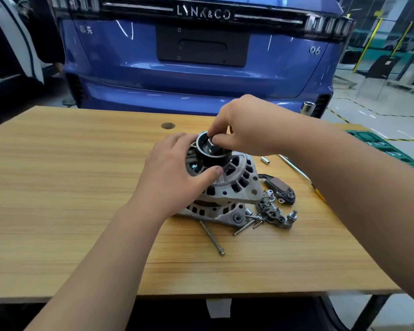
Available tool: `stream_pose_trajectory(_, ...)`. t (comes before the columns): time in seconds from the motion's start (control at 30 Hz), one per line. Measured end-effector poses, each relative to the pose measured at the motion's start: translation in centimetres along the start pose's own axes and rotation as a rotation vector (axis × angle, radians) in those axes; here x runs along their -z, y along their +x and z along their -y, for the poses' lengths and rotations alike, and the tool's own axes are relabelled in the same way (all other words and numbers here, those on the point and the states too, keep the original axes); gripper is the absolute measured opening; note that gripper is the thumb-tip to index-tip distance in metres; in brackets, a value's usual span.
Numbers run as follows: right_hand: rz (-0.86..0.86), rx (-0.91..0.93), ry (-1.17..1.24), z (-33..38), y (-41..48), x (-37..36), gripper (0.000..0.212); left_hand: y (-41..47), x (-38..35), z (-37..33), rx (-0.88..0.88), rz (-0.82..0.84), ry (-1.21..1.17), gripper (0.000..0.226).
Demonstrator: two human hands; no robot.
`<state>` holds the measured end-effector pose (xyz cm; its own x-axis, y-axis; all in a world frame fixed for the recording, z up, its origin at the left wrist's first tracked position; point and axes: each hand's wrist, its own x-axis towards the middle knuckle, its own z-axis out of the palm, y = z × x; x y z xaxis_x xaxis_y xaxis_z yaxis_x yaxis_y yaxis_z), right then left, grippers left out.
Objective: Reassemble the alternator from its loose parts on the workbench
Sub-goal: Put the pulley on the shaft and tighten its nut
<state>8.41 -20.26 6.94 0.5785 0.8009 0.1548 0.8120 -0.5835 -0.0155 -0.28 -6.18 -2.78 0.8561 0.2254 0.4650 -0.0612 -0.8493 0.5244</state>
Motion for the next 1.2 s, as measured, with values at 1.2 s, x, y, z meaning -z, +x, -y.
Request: stream_pose_trajectory(1.2,0.094,0.065,-0.185,1.4,0.5,0.8,0.029,2.5,-0.2,1.2,-0.095,0.166,-0.262,0.038)
